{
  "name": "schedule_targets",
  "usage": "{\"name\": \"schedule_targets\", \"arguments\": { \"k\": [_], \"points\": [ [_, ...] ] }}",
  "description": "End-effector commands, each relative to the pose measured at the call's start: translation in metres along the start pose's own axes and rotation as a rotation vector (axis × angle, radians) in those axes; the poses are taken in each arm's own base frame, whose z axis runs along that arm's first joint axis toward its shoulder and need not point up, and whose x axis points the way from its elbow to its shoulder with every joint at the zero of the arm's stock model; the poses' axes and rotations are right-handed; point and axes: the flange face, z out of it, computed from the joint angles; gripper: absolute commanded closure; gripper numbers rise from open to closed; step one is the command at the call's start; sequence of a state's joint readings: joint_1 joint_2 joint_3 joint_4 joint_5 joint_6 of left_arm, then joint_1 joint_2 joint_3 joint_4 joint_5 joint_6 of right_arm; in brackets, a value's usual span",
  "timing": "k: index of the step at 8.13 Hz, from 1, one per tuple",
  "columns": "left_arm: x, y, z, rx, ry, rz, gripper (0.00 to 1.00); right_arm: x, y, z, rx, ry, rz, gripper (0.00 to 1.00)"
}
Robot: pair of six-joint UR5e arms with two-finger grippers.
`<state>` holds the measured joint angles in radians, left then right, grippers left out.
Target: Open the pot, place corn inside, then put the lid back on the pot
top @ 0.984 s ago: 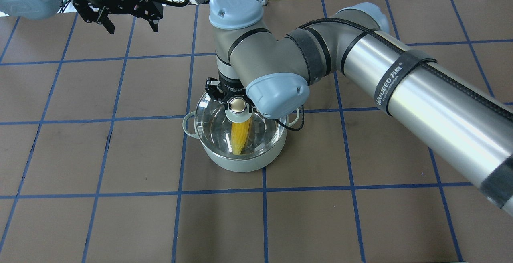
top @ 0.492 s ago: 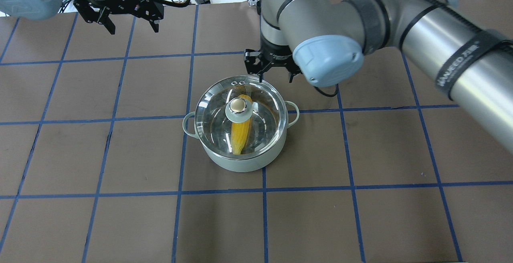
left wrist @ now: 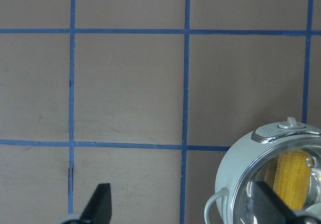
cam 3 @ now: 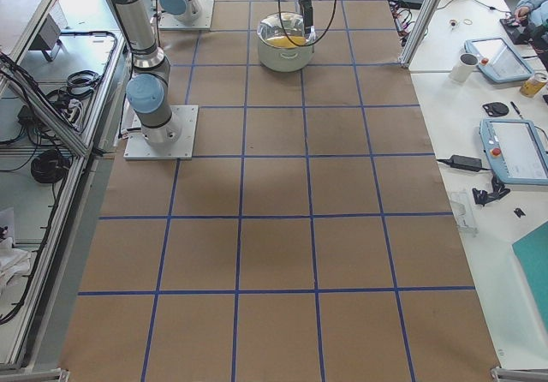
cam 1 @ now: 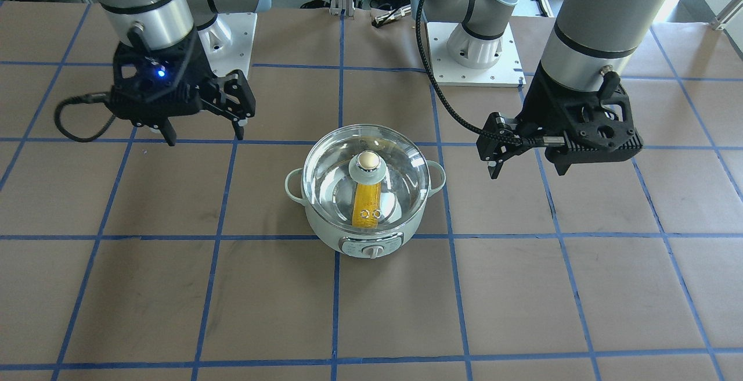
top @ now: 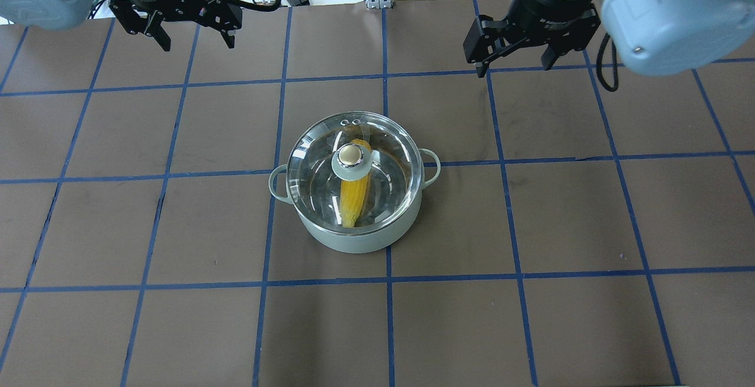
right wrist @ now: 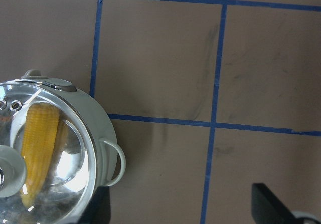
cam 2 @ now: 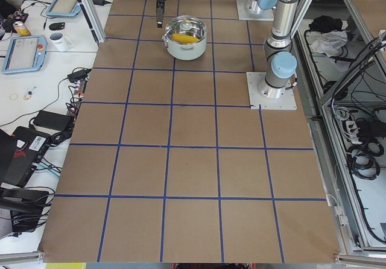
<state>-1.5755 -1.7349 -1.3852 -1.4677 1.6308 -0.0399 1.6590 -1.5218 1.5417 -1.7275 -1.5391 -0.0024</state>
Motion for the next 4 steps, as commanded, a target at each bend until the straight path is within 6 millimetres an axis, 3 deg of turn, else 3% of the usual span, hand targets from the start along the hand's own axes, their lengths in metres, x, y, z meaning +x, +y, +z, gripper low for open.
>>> {"name": "schedule_targets", "arguments": {
  "k": [1,2,4],
  "points": [
    [0.001,0.000,0.002,-0.003,0.000,0.002,0.00,0.023,0.007,-0.045,0.063,0.019,-0.025,0.00],
    [0.001,0.001,0.002,-0.003,0.000,0.002,0.00,0.023,0.000,-0.058,0.048,0.025,-0.031,0.00],
    [0.001,0.001,0.001,-0.002,0.000,0.002,0.00,0.025,0.000,-0.060,0.031,0.036,-0.030,0.00]
  ]
}}
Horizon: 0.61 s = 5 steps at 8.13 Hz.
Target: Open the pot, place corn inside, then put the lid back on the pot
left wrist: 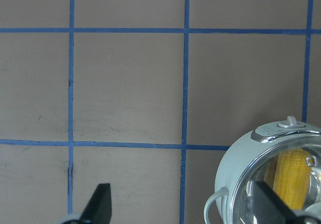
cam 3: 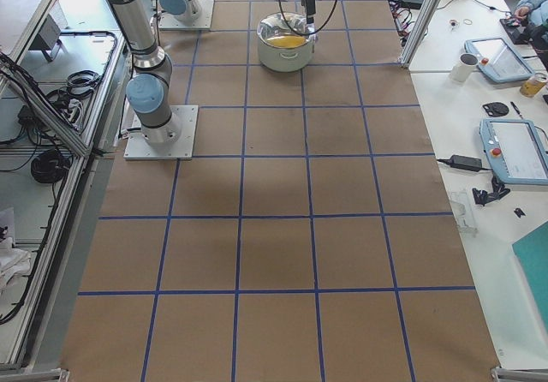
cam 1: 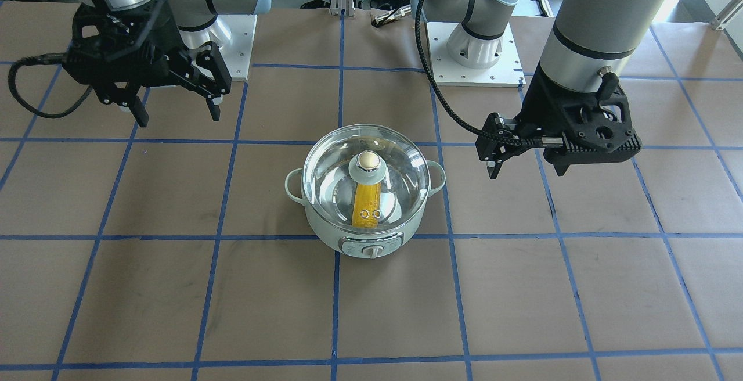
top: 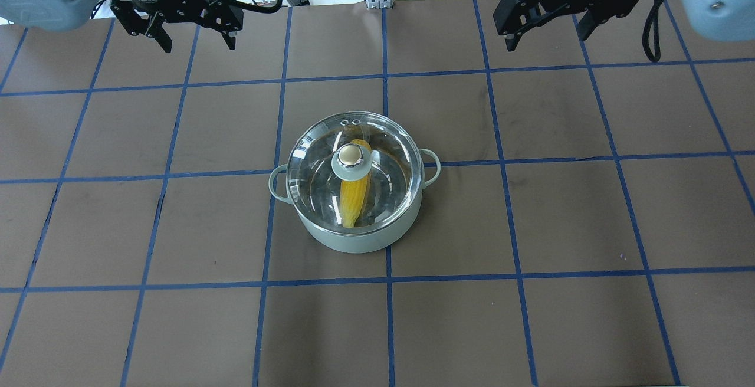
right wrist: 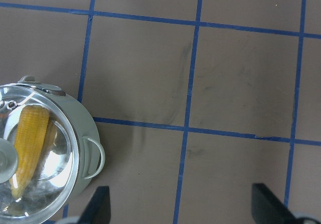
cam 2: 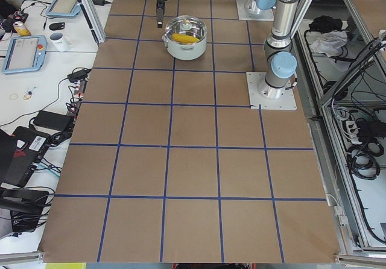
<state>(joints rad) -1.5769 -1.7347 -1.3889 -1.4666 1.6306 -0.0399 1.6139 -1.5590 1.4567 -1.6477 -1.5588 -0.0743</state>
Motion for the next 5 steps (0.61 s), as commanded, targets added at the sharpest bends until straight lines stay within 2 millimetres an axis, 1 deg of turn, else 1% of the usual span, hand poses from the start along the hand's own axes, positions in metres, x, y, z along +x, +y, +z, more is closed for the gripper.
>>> {"name": "schedule_targets", "arguments": {
  "k": [1,5],
  "points": [
    [0.0000,0.0005,-0.0004,0.001,0.000,0.000,0.00,0.0011,-0.0021,-0.0044,-0.012,0.001,-0.002,0.00],
    [-0.0002,0.0005,-0.0004,0.001,-0.001,0.000,0.00,0.0002,-0.0006,-0.0029,-0.027,-0.008,-0.002,0.00]
  ]
}}
